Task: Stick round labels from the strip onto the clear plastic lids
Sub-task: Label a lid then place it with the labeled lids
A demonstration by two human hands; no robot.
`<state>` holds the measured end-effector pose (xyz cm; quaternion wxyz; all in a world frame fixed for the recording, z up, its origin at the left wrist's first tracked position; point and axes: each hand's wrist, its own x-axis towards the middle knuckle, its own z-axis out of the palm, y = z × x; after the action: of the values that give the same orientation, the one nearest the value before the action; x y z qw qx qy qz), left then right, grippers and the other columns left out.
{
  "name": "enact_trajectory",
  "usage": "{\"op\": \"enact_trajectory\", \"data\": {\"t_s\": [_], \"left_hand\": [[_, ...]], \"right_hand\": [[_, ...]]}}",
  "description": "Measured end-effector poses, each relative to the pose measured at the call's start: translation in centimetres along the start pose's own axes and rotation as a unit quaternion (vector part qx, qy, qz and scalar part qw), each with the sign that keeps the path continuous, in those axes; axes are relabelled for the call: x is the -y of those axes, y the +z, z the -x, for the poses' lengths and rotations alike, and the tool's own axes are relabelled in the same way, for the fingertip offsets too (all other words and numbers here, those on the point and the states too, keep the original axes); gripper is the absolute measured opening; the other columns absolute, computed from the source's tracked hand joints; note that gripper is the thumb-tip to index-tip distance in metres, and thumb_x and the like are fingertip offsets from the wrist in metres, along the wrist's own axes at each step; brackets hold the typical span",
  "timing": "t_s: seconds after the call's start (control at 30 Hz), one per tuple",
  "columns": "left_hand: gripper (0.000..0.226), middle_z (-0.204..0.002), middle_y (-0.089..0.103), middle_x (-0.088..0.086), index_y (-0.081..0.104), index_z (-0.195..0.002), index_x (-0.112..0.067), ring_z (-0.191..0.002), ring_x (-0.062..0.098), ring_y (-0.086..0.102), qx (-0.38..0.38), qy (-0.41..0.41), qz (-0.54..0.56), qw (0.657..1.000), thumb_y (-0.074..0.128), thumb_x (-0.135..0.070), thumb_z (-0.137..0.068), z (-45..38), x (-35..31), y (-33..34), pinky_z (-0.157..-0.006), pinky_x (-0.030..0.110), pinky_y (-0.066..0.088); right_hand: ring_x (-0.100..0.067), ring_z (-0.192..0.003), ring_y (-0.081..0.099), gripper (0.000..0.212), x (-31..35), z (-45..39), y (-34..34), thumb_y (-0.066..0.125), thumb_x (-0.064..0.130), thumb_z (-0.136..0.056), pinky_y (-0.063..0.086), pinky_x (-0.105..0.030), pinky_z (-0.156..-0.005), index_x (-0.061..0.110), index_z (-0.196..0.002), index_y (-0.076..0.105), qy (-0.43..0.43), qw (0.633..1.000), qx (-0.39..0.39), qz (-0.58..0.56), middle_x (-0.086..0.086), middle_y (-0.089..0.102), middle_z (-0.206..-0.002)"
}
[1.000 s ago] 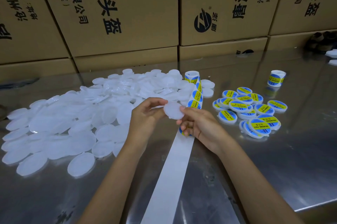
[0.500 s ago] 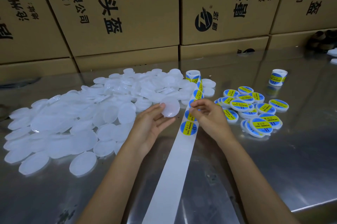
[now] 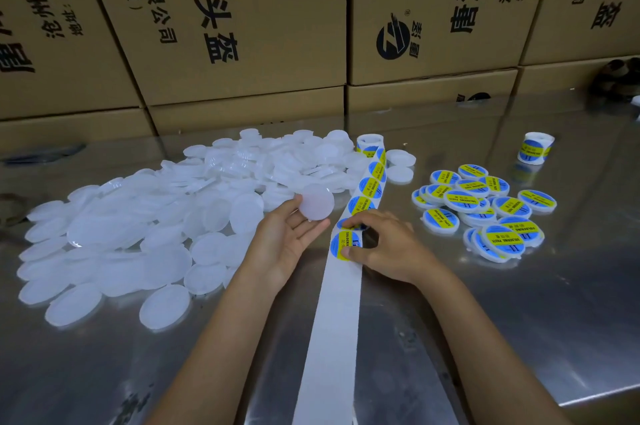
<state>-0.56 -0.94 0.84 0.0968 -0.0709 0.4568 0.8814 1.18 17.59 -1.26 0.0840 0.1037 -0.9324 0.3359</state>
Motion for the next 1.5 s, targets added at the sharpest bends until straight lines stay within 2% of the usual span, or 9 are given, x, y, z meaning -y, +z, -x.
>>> {"op": "enact_trajectory", "data": {"t_s": [0.33, 0.57, 0.7, 0.8, 0.9, 1.03, 1.13, 1.27, 1.5], "left_hand": [[0.031, -0.127, 0.069, 0.015, 0.057, -0.132, -0.004, -0.113, 0.029, 0.069, 0.034, 0.030, -0.066, 0.997, 0.049, -0.017, -0.104, -0.5, 0.5, -0.1, -0.093, 0.040, 0.058], [0.034, -0.123, 0.070, 0.017, 0.057, -0.133, -0.002, -0.114, 0.035, 0.068, 0.060, 0.004, -0.089, 0.994, 0.046, -0.019, -0.105, -0.6, 0.7, -0.4, -0.094, 0.044, 0.058], [0.037, -0.126, 0.068, 0.021, 0.057, -0.134, 0.001, -0.121, 0.041, 0.062, 0.063, 0.005, -0.097, 0.993, 0.046, -0.018, -0.105, -0.9, 0.8, -0.3, -0.099, 0.048, 0.053], [0.034, -0.120, 0.070, 0.020, 0.060, -0.129, 0.002, -0.113, 0.039, 0.067, 0.073, 0.010, -0.105, 0.992, 0.045, -0.018, -0.105, -0.9, 0.9, -0.3, -0.094, 0.048, 0.056], [0.025, -0.098, 0.074, 0.015, 0.064, -0.111, 0.000, -0.093, 0.030, 0.073, 0.089, 0.019, -0.110, 0.990, 0.046, -0.017, -0.105, -0.9, 1.0, -0.5, -0.081, 0.040, 0.062], [0.026, -0.116, 0.071, 0.022, 0.064, -0.118, 0.002, -0.107, 0.036, 0.070, 0.108, 0.008, -0.084, 0.991, 0.047, -0.013, -0.105, -0.8, 1.1, -0.5, -0.095, 0.045, 0.057], [0.030, -0.121, 0.071, 0.018, 0.065, -0.123, 0.000, -0.110, 0.032, 0.070, 0.136, 0.012, -0.101, 0.985, 0.046, -0.014, -0.105, -0.6, 1.1, -0.4, -0.095, 0.040, 0.057], [0.035, -0.128, 0.068, 0.016, 0.060, -0.133, 0.000, -0.120, 0.031, 0.065, 0.154, 0.020, -0.136, 0.978, 0.045, -0.016, -0.106, -0.5, 1.6, -0.1, -0.105, 0.043, 0.051], [0.035, -0.128, 0.068, 0.017, 0.060, -0.133, 0.000, -0.120, 0.031, 0.065, 0.156, 0.022, -0.134, 0.978, 0.046, -0.015, -0.105, -0.4, 1.8, 0.2, -0.108, 0.045, 0.048]], "right_hand": [[-0.012, -0.089, 0.054, 0.021, 1.2, 0.1, 0.7, 0.079, 0.034, -0.079, 0.045, -0.044, -0.092, 0.027, -0.097, 0.070, -0.041, 0.999, -0.009, -0.021, 0.010, 0.062, -0.093], [-0.014, -0.100, 0.052, 0.026, 1.8, 0.2, 0.8, 0.079, 0.020, -0.078, 0.043, -0.043, -0.096, 0.024, -0.102, 0.070, -0.056, 0.997, -0.008, -0.043, 0.008, 0.061, -0.101], [-0.013, -0.091, 0.053, 0.016, 2.6, 0.3, 0.8, 0.076, 0.007, -0.079, 0.046, -0.030, -0.085, 0.015, -0.090, 0.067, -0.050, 0.990, 0.005, -0.132, 0.002, 0.061, -0.093], [-0.012, -0.077, 0.054, 0.014, 3.2, 0.3, 0.4, 0.074, 0.000, -0.081, 0.045, -0.019, -0.073, 0.010, -0.083, 0.065, -0.014, 0.967, 0.012, -0.254, -0.002, 0.063, -0.082], [-0.015, -0.078, 0.059, 0.016, 3.3, 0.2, 0.1, 0.072, -0.001, -0.084, 0.049, -0.024, -0.069, 0.013, -0.085, 0.064, 0.040, 0.929, -0.004, -0.368, -0.005, 0.066, -0.084], [-0.016, -0.079, 0.068, 0.017, 3.1, 0.1, -0.4, 0.072, -0.004, -0.083, 0.054, -0.021, -0.066, 0.007, -0.094, 0.065, 0.080, 0.868, -0.045, -0.487, -0.011, 0.072, -0.091], [-0.014, -0.080, 0.069, 0.020, 3.1, 0.0, -0.5, 0.072, -0.004, -0.082, 0.054, -0.019, -0.069, 0.006, -0.097, 0.064, 0.087, 0.863, -0.076, -0.493, -0.008, 0.073, -0.092], [-0.015, -0.083, 0.065, 0.020, 3.1, -0.2, -0.3, 0.072, -0.004, -0.082, 0.055, -0.029, -0.079, 0.007, -0.096, 0.062, 0.094, 0.876, -0.105, -0.461, -0.008, 0.070, -0.094], [-0.016, -0.084, 0.063, 0.022, 3.2, -0.2, -0.1, 0.073, -0.005, -0.082, 0.055, -0.031, -0.079, 0.006, -0.096, 0.061, 0.088, 0.887, -0.122, -0.437, -0.010, 0.068, -0.092]]}}
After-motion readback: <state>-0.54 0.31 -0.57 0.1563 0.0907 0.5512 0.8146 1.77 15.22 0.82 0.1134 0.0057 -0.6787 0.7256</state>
